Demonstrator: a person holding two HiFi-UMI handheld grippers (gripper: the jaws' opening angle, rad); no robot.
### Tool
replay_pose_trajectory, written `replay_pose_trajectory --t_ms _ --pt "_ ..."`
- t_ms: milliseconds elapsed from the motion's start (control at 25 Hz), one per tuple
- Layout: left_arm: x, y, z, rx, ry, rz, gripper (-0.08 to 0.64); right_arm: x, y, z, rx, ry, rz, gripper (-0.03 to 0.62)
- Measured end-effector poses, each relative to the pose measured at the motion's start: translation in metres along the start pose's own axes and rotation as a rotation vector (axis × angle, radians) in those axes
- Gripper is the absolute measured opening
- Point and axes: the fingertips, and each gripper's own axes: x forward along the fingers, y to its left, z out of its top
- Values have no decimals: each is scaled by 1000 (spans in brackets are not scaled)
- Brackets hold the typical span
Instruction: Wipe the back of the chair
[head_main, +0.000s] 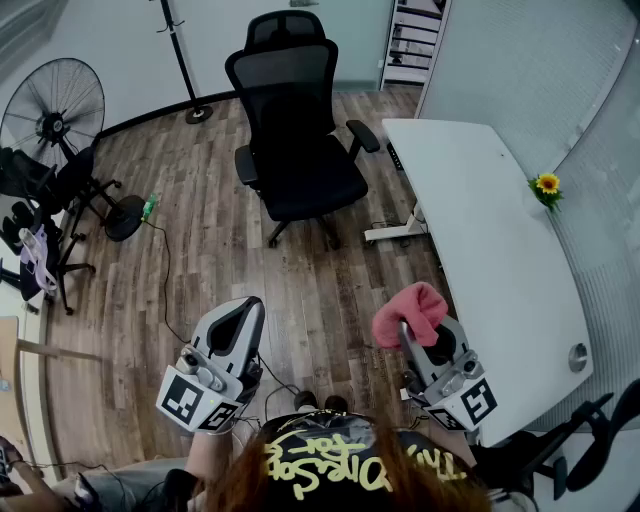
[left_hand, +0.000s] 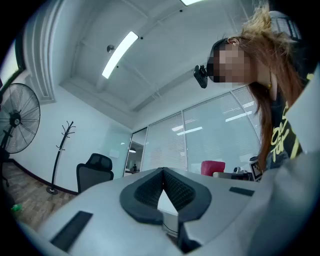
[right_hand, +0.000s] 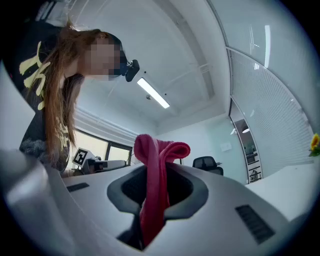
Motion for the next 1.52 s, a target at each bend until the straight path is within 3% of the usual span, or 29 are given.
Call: replay_pose_trajectory --t_ms 1040,1520 --pt "-13 -1 -10 -24 30 10 -5 2 16 -6 -13 26 14 74" --pt "-14 8 -16 -27 46 35 -5 4 2 -23 -13 129 -40 74"
